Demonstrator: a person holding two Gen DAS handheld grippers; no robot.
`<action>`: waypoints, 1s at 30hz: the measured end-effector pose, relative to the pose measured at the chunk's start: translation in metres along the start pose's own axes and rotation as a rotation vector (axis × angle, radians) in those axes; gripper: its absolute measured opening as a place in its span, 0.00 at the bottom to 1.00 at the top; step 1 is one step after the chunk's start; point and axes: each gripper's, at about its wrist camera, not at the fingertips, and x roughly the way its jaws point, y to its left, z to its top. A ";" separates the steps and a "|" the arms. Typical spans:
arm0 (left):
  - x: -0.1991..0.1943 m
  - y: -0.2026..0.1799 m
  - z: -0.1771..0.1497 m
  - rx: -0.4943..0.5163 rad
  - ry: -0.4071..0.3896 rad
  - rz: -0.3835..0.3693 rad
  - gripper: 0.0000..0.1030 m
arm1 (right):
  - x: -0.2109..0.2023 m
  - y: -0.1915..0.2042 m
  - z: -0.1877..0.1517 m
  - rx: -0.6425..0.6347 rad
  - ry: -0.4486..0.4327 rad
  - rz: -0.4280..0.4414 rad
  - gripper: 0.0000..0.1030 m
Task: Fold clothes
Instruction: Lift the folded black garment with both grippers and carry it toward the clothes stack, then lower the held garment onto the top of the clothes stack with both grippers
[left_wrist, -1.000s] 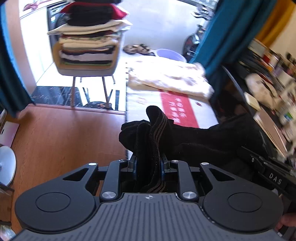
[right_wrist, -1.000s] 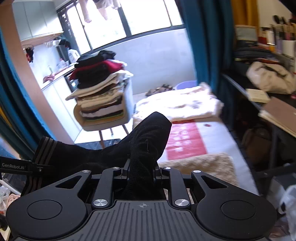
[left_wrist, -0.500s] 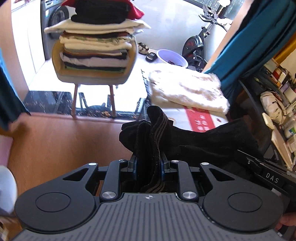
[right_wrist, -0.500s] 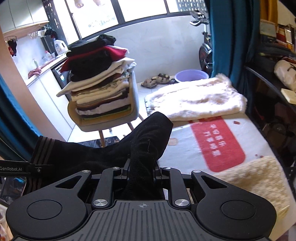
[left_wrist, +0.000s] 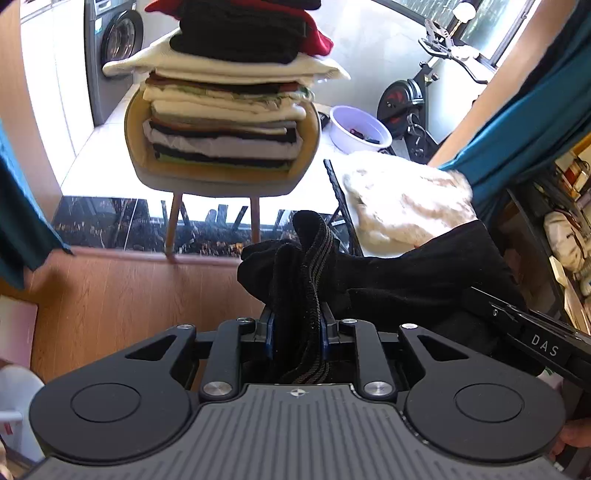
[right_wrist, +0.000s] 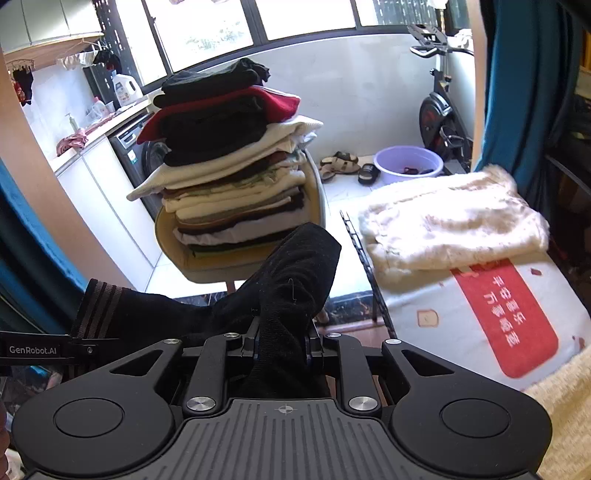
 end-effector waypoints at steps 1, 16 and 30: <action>0.005 0.005 0.010 0.004 -0.006 0.000 0.22 | 0.008 0.005 0.006 -0.004 -0.003 -0.001 0.17; 0.113 0.014 0.252 0.065 -0.089 0.038 0.22 | 0.197 0.000 0.215 0.062 -0.101 0.037 0.17; 0.143 0.027 0.428 0.171 -0.322 -0.085 0.22 | 0.279 0.003 0.416 0.023 -0.315 0.019 0.17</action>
